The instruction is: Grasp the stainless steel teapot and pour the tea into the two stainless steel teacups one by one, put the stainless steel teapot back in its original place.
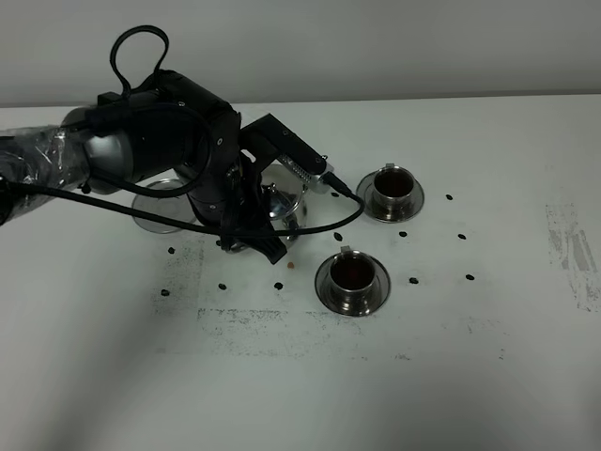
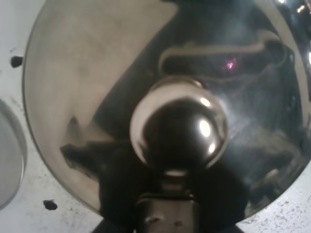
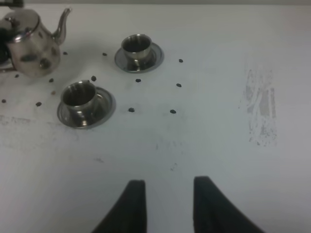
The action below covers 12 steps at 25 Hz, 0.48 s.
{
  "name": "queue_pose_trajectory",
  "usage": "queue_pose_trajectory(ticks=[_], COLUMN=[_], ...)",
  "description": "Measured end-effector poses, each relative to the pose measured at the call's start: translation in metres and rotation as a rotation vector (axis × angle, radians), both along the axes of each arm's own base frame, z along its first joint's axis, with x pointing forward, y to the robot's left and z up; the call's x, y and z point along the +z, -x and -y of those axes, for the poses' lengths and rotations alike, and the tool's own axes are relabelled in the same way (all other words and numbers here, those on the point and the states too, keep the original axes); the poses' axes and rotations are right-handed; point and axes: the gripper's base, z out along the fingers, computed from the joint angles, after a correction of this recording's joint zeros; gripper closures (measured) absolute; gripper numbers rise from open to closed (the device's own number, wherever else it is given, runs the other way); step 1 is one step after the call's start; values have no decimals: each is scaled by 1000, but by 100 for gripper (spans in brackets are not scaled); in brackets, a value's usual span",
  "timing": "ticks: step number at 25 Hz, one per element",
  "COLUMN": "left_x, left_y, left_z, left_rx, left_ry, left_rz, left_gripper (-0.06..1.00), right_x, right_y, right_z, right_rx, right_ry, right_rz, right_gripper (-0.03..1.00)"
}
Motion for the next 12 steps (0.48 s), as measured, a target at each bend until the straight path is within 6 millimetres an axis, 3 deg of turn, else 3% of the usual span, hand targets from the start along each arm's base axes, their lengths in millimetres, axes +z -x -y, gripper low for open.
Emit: queue_pose_trajectory(ticks=[6, 12], left_x=[-15, -16], left_y=[-1, -3], left_z=[1, -1], left_rx=[1, 6], left_ry=[-18, -20], left_rz=[-31, -33], left_gripper=[77, 77], right_x=[0, 0], right_y=[0, 0], right_z=[0, 0], right_rx=[0, 0], right_ry=[0, 0], right_rz=[0, 0], right_gripper=[74, 74])
